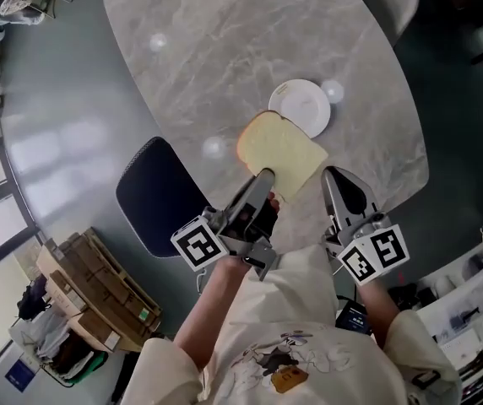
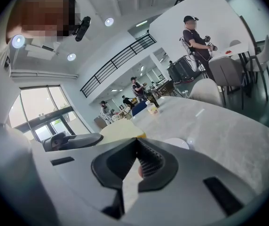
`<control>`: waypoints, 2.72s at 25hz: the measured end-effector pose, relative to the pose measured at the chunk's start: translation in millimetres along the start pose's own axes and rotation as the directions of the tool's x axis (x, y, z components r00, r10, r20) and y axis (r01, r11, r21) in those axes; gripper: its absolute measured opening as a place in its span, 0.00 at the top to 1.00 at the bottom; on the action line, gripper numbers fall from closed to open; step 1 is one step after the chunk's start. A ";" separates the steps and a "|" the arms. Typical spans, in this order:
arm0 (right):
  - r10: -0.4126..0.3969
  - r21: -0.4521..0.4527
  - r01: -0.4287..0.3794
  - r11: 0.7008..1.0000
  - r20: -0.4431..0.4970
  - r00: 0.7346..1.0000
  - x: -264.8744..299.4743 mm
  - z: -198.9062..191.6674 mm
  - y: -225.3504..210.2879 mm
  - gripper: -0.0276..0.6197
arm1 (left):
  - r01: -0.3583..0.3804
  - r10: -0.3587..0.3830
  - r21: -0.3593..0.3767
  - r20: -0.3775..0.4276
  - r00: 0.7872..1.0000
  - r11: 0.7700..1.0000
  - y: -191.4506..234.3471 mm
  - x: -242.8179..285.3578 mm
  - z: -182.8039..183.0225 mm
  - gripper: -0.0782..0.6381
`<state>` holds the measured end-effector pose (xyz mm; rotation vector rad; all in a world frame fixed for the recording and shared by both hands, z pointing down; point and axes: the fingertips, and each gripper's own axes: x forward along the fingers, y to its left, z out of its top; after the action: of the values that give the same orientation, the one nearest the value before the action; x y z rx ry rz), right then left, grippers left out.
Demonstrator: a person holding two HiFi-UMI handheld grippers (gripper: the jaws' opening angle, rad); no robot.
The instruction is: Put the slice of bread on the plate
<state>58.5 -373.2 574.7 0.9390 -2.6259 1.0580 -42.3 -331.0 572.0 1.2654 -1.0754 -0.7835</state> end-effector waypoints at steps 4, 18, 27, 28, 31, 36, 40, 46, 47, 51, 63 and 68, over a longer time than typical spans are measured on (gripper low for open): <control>-0.012 0.023 0.013 1.000 -0.015 1.000 16.2 -13.5 -24.0 0.95 | -0.036 0.036 0.006 -0.019 0.999 0.999 22.6 14.8 -0.6 0.76; -0.049 0.088 0.054 0.995 -0.056 0.997 58.4 -40.0 -73.1 0.95 | -0.069 0.071 0.032 -0.053 0.996 0.997 79.2 57.4 13.9 0.76; -0.087 0.113 0.097 0.989 -0.088 0.992 94.4 -66.1 -132.2 0.95 | -0.132 0.129 -0.046 -0.066 0.989 0.990 142.0 105.9 14.9 0.76; -0.093 0.112 0.103 0.988 -0.088 0.992 95.0 -69.3 -135.7 0.95 | -0.152 0.150 -0.025 -0.078 0.986 0.988 150.3 105.7 13.5 0.76; -0.099 0.109 0.108 0.988 -0.090 0.991 96.9 -73.0 -135.6 0.95 | -0.206 0.201 -0.060 -0.085 0.976 0.977 164.5 101.6 8.1 0.76; -0.096 0.126 0.107 0.986 -0.091 0.991 97.8 -66.3 -123.4 0.95 | -0.243 0.236 -0.131 -0.066 0.970 0.961 163.3 103.3 7.7 0.76; -0.085 0.140 0.097 0.985 -0.090 0.992 98.4 -66.5 -113.7 0.95 | -0.274 0.266 -0.145 -0.072 0.961 0.951 164.8 102.4 6.5 0.76; -0.072 0.142 0.083 0.986 -0.085 0.994 94.4 -68.3 -102.6 0.95 | -0.288 0.279 -0.121 -0.083 0.957 0.950 163.4 101.9 7.4 0.76; -0.073 0.142 0.084 0.986 -0.085 0.994 93.5 -68.6 -102.4 0.95 | -0.297 0.289 -0.112 -0.083 0.954 0.948 163.7 101.7 7.7 0.76; -0.077 0.148 0.089 0.985 -0.079 0.994 93.7 -68.4 -104.9 0.95 | -0.339 0.335 -0.043 -0.089 0.938 0.940 165.8 101.1 10.4 0.75; -0.076 0.137 0.085 0.987 -0.073 0.994 96.0 -62.1 -102.1 0.95 | -0.415 0.446 0.253 -0.080 0.891 0.874 161.8 102.5 16.2 0.36; -0.065 0.133 0.075 0.988 -0.077 0.995 96.1 -60.3 -100.3 0.95 | -0.407 0.436 0.250 -0.075 0.897 0.879 157.3 102.0 15.7 0.35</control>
<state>38.4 -435.8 711.1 0.9925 -2.4697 1.2423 -37.9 -403.6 745.6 1.1906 -1.3039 -0.2445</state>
